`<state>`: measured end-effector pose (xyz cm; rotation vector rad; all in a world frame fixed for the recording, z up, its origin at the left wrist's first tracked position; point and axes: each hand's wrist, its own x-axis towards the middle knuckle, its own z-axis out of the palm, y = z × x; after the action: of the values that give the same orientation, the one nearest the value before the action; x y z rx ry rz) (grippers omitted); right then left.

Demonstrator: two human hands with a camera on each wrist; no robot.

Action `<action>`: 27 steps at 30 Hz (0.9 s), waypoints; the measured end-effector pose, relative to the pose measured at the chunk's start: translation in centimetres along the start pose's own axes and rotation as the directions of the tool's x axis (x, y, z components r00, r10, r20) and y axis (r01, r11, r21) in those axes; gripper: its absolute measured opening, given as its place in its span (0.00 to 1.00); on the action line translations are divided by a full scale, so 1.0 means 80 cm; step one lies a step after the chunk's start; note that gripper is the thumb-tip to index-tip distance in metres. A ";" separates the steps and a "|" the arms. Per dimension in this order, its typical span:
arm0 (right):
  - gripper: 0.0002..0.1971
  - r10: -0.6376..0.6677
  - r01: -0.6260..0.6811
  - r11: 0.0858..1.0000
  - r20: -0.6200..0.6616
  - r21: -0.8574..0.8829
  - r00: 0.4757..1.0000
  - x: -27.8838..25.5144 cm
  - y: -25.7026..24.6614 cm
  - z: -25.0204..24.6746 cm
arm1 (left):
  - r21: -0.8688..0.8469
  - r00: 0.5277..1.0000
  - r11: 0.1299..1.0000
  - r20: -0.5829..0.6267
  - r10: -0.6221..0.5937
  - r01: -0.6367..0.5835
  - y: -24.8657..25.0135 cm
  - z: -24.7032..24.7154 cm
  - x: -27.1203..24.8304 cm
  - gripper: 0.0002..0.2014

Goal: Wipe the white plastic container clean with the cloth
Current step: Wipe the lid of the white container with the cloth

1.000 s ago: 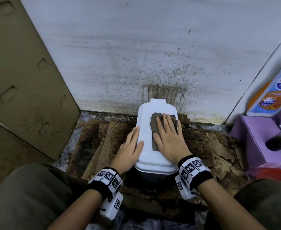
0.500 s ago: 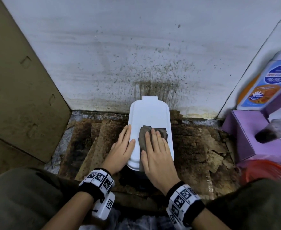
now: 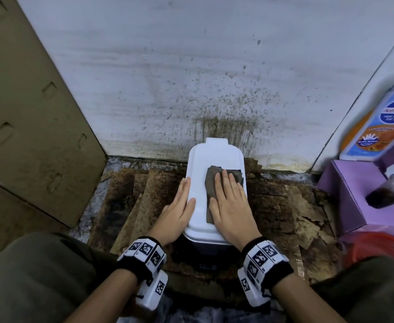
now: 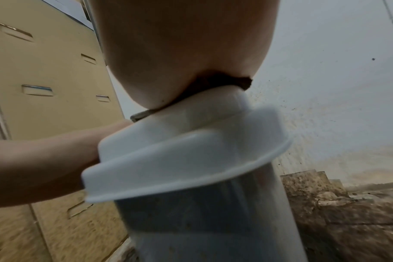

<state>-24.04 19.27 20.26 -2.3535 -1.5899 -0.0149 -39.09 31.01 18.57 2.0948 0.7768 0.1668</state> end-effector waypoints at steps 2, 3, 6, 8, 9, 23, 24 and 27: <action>0.33 -0.008 0.008 1.000 -0.005 -0.017 1.000 -0.012 -0.003 -0.002 | -0.001 1.000 1.000 -0.001 0.001 -0.001 -0.001 0.001 0.002 0.29; 0.33 -0.011 0.011 1.000 -0.001 -0.021 1.000 -0.020 -0.006 -0.003 | -0.006 1.000 1.000 -0.002 -0.001 0.001 -0.002 0.001 0.001 0.29; 0.32 -0.011 0.011 1.000 -0.019 -0.007 1.000 -0.043 -0.015 -0.002 | -0.023 1.000 1.000 -0.005 0.007 -0.007 -0.004 0.003 0.003 0.29; 0.32 0.008 -0.008 1.000 -0.034 0.007 0.999 -0.053 -0.018 0.001 | -0.045 1.000 0.999 0.002 0.022 -0.022 -0.004 0.006 0.006 0.29; 0.31 0.014 -0.014 1.000 -0.038 0.003 0.999 -0.055 -0.021 0.003 | -0.059 1.000 0.998 0.000 0.025 -0.025 -0.005 0.006 0.006 0.29; 0.34 0.052 -0.052 0.998 0.000 0.024 0.999 -0.005 0.017 -0.003 | -0.076 0.999 0.997 0.009 0.032 -0.031 0.001 0.006 0.005 0.26; 0.33 0.053 -0.053 0.998 -0.010 0.031 0.999 -0.008 0.016 -0.002 | -0.078 0.999 0.996 0.009 0.036 -0.035 0.002 0.006 0.004 0.26; 0.32 0.056 -0.055 0.998 -0.031 0.017 0.998 -0.027 0.008 0.002 | -0.085 0.999 0.996 0.006 0.035 -0.034 0.003 0.006 0.003 0.26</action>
<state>-24.35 17.13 19.60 -2.3722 -1.5039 -0.0273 -38.61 30.69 18.39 2.0283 0.7175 0.2073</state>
